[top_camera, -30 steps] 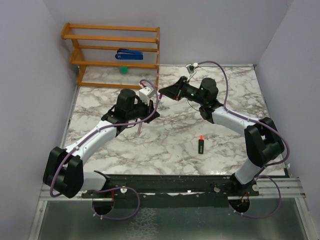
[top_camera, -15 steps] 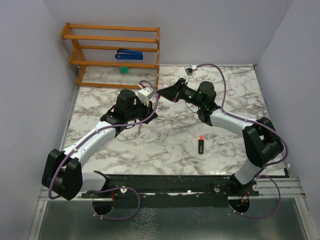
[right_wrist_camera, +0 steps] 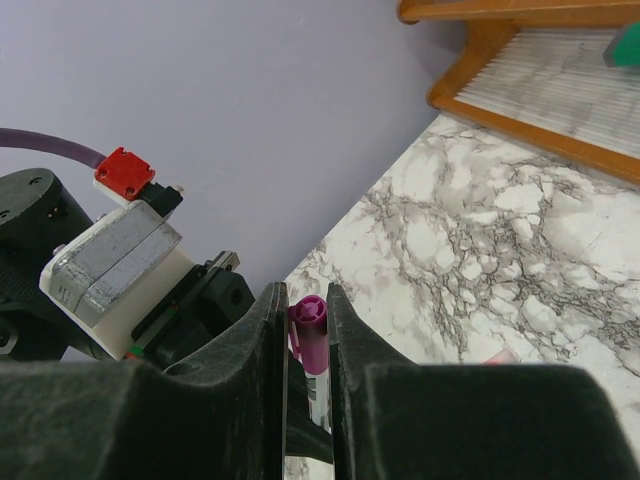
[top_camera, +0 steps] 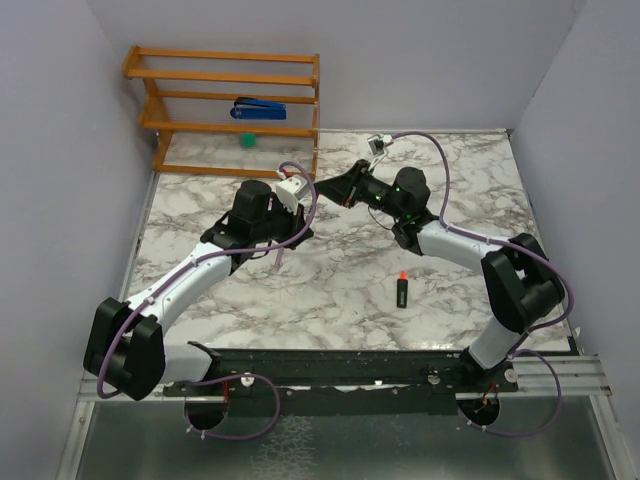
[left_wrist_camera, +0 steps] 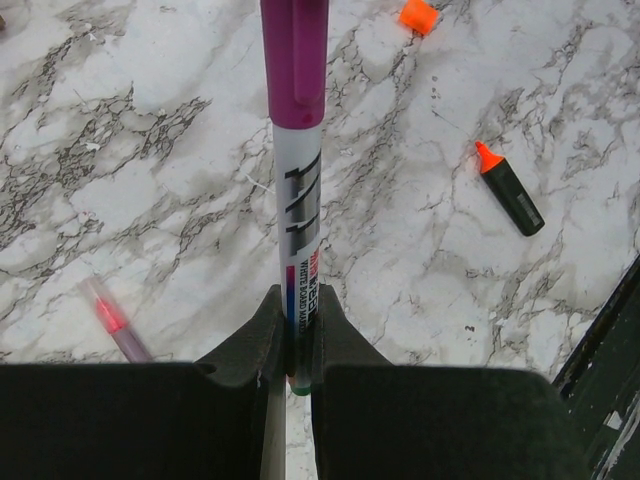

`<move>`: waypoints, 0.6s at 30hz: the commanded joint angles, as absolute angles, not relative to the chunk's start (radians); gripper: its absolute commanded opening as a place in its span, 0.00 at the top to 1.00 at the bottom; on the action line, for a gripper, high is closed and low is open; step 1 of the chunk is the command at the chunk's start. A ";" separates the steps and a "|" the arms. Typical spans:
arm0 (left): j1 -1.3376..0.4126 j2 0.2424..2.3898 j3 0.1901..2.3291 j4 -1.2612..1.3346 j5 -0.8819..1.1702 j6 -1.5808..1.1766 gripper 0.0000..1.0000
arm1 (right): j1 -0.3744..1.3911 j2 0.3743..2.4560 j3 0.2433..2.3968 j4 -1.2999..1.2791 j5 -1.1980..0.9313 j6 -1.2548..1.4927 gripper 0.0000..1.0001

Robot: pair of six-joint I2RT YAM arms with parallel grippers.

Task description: Insert the pens into the pen caps

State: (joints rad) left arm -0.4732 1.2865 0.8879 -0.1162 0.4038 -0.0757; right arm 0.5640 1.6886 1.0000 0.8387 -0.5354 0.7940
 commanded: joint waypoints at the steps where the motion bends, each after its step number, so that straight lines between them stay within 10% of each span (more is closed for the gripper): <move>1: -0.465 1.260 0.965 0.053 0.345 -0.075 1.00 | 0.641 1.727 0.949 0.762 -0.678 0.811 1.00; 18: -0.459 1.261 0.966 0.062 0.336 -0.078 1.00 | 0.664 1.738 0.928 0.775 -0.679 0.824 1.00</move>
